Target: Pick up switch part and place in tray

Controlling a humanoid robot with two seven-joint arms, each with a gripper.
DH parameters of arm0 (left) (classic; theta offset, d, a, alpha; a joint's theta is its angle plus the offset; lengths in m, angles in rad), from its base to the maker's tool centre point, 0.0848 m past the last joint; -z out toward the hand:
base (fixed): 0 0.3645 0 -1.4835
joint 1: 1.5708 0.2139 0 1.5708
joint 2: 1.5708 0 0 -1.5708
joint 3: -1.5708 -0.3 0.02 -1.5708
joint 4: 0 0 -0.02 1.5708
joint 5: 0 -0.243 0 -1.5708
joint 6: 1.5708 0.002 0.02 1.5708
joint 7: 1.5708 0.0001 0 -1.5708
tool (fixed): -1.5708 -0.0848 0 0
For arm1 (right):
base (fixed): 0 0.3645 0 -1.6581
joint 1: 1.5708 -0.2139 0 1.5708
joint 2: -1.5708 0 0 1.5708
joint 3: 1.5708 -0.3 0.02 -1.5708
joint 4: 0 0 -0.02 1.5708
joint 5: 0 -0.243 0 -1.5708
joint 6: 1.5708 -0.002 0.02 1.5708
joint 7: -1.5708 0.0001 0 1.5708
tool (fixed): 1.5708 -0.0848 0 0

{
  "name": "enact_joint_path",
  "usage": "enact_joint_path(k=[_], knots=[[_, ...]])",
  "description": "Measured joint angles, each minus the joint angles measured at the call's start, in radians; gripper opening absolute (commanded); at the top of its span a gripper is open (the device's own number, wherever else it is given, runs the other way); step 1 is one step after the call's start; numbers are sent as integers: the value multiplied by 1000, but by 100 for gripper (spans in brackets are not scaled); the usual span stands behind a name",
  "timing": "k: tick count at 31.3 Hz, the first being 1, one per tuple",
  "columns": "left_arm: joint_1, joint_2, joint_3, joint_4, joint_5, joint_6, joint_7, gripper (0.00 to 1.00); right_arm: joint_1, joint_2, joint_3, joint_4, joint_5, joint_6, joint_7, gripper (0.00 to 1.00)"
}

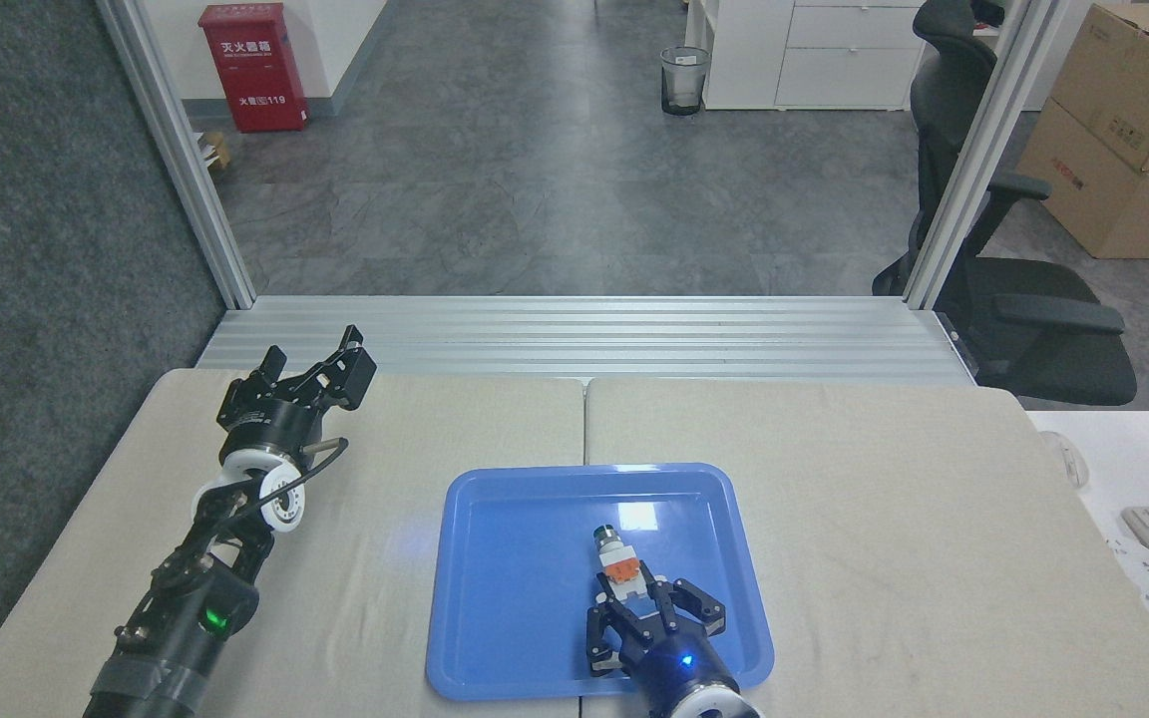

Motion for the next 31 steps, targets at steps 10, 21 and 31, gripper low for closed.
enact_joint_path(k=[10, 21, 31], knots=[[0, 0, 0, 0, 0, 0, 0, 100, 1, 30, -30, 30, -77, 7, -65, 98], [0, 0, 0, 0, 0, 0, 0, 100, -164, 32, -174, 37, -134, -28, -221, 98], [0, 0, 0, 0, 0, 0, 0, 100, -304, -96, -289, 74, -149, -219, -215, 98]])
